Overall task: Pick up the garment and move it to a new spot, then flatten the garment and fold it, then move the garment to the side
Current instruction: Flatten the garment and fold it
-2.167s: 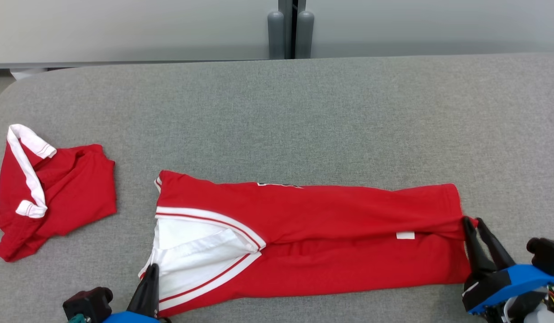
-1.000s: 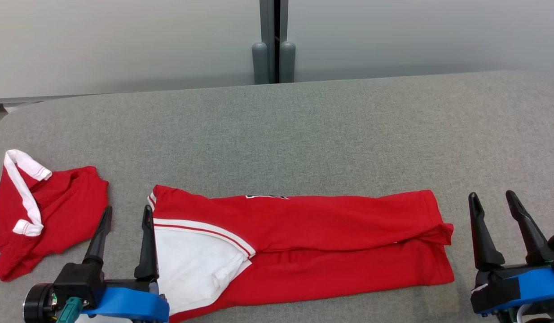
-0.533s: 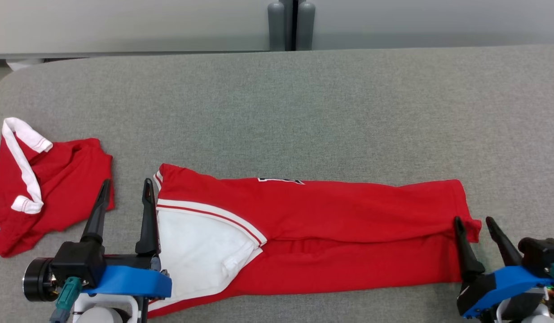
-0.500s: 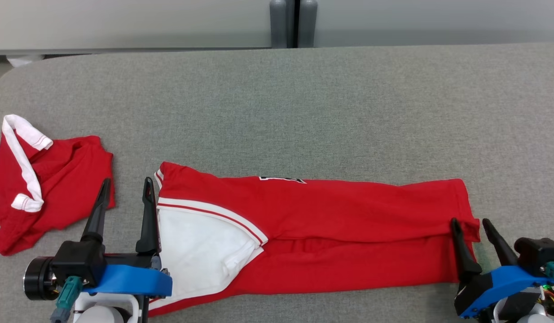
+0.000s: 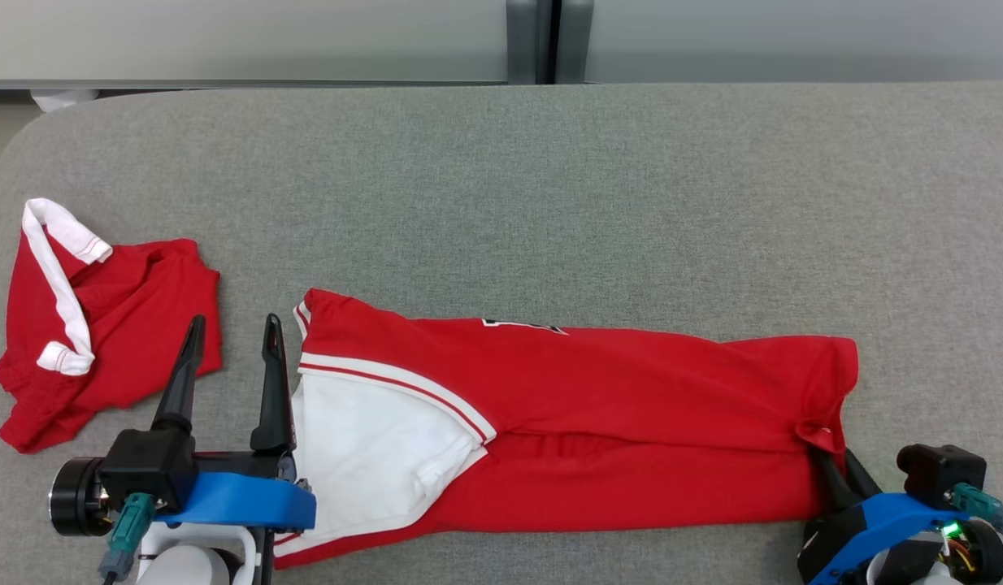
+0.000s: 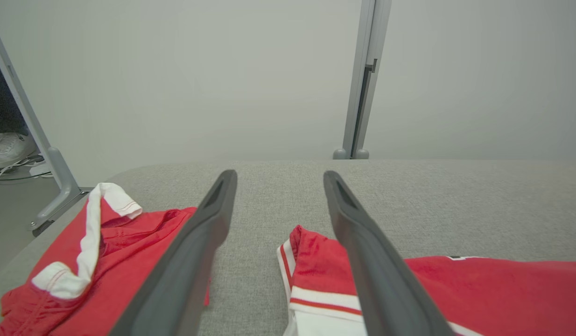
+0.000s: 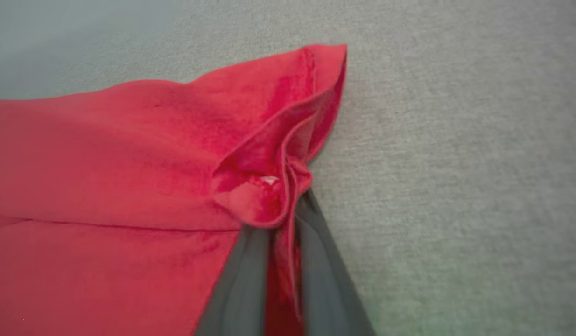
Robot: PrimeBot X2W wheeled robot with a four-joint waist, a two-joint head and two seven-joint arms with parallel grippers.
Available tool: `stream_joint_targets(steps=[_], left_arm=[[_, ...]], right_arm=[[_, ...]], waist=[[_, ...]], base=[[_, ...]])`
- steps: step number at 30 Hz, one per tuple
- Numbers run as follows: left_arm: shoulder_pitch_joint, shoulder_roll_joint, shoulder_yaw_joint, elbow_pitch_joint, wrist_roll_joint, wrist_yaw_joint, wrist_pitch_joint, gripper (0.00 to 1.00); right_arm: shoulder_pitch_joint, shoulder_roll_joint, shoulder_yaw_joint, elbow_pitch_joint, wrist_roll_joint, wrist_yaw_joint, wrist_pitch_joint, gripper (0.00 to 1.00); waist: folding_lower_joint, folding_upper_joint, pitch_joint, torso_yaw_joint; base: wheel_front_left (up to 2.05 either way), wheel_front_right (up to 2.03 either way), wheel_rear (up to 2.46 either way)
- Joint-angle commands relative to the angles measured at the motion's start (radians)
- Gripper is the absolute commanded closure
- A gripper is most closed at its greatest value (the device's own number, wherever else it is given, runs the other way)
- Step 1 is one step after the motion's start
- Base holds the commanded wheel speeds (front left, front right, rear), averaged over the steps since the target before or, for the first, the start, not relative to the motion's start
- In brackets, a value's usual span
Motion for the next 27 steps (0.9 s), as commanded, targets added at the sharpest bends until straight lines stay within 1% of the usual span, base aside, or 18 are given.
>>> stream_joint_targets(steps=[1,5,10,13,15,19,20,21,23,24,27], left_arm=[[0.004,-0.002,0.001,0.002,0.003,0.003,-0.005,0.00],[0.017,-0.002,-0.002,0.004,0.002,0.007,-0.005,0.00],[0.034,-0.006,-0.011,0.004,-0.003,0.009,-0.002,0.00],[0.040,-0.006,-0.016,0.004,-0.004,0.009,0.000,0.00],[0.045,-0.005,-0.018,0.004,-0.006,0.012,0.003,0.00],[0.055,-0.001,-0.020,0.001,-0.009,0.015,0.005,0.00],[0.058,0.000,-0.023,-0.001,-0.010,0.015,0.006,0.00],[0.058,0.000,-0.023,-0.001,-0.010,0.015,0.006,0.00],[0.053,0.000,-0.027,-0.002,-0.005,0.015,0.009,0.00],[0.044,0.002,-0.030,-0.005,0.001,0.017,0.011,0.00],[0.028,0.000,-0.036,-0.009,0.002,0.015,0.014,0.00]], right_arm=[[0.029,-0.013,-0.005,0.000,0.008,0.000,-0.010,1.00],[0.040,-0.046,-0.055,-0.045,0.022,-0.001,-0.032,1.00],[0.060,-0.074,-0.129,-0.059,0.020,0.000,0.005,1.00],[0.061,-0.071,-0.139,-0.075,0.019,0.000,0.033,1.00],[0.058,-0.051,-0.131,-0.114,0.009,0.000,0.067,1.00],[0.051,-0.010,-0.066,-0.229,0.003,0.000,0.151,1.00],[0.044,0.009,-0.011,-0.282,0.005,0.000,0.183,1.00],[0.044,0.009,-0.011,-0.282,0.005,0.000,0.183,1.00],[0.034,0.026,0.052,-0.317,0.009,0.000,0.203,1.00],[0.018,0.043,0.115,-0.332,0.035,0.000,0.208,1.00],[-0.024,0.054,0.223,-0.314,0.088,0.000,0.193,1.00]], waist=[[-0.0001,-0.0002,-0.012,-0.006],[-0.0001,-0.0002,-0.037,-0.013],[-0.0001,-0.0002,-0.070,-0.017],[-0.0001,-0.0002,-0.081,-0.016],[-0.0001,-0.0002,-0.091,-0.017],[-0.0001,-0.0002,-0.108,-0.021],[-0.0001,-0.0002,-0.113,-0.019],[-0.0001,-0.0002,-0.113,-0.019],[-0.0001,-0.0002,-0.115,-0.015],[-0.0001,-0.0002,-0.112,-0.009],[-0.0001,-0.0002,-0.100,0.005]], base=[[0.00,0.00,0.00],[0.00,0.00,0.00],[0.00,0.00,0.00],[0.00,0.00,0.00],[0.00,0.00,0.00],[0.00,0.00,0.00],[0.00,0.00,0.00],[0.00,0.00,0.00],[0.00,0.00,0.00],[0.00,0.00,0.00],[0.00,0.00,0.00]])
